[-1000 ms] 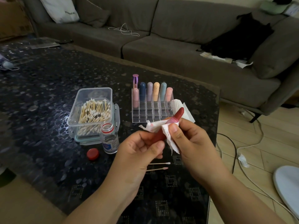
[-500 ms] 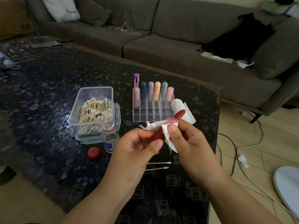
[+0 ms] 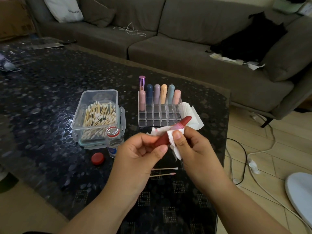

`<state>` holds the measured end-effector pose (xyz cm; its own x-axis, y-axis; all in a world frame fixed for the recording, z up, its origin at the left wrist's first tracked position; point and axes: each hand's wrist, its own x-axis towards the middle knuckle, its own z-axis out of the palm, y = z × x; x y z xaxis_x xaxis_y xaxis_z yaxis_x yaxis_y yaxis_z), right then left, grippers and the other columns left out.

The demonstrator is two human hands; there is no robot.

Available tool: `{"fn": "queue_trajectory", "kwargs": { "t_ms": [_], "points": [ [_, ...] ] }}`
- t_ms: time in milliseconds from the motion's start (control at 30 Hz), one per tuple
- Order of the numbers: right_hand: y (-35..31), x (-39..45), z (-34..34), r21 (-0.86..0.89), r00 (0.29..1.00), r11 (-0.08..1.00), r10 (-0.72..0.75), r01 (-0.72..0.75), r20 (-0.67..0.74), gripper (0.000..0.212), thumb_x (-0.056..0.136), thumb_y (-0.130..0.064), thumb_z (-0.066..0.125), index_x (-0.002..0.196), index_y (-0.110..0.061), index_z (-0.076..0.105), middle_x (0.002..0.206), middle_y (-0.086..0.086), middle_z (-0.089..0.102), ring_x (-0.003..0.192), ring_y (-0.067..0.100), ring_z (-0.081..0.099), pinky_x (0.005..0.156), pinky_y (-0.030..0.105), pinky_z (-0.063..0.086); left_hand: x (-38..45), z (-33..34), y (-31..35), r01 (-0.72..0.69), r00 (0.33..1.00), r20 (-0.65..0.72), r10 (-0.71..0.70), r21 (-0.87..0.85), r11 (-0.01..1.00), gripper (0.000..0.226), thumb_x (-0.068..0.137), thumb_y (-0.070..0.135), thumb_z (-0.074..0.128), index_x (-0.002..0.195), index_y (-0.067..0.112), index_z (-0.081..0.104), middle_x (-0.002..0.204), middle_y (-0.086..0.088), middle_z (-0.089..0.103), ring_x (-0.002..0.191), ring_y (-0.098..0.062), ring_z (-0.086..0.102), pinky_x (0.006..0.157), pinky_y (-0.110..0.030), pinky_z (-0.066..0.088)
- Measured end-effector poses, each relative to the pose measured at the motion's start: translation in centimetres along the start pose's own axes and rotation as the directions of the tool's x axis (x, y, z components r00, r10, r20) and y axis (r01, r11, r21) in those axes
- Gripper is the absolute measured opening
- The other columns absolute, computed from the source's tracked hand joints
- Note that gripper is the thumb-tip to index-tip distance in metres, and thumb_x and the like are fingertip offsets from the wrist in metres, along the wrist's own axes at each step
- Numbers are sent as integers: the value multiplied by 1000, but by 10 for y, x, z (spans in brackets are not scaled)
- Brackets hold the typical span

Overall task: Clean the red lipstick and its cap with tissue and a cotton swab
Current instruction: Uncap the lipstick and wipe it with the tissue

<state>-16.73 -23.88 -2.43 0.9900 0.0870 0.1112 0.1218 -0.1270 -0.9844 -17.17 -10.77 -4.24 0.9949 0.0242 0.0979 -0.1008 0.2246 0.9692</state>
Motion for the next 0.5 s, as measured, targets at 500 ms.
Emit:
{"fn": "queue_trajectory", "kwargs": {
  "t_ms": [500],
  "points": [
    [12,20,-38,-553,972,819,26,-156,-235,8,85,-25,65,81,-21,71,68,1,67,56,12,56,46,17,43,9,-11,-23,80,994,26,-102,436,896,15,80,14,65,85,27,69,82,4,74,79,-12,68,78,-32,54]
  ]
}}
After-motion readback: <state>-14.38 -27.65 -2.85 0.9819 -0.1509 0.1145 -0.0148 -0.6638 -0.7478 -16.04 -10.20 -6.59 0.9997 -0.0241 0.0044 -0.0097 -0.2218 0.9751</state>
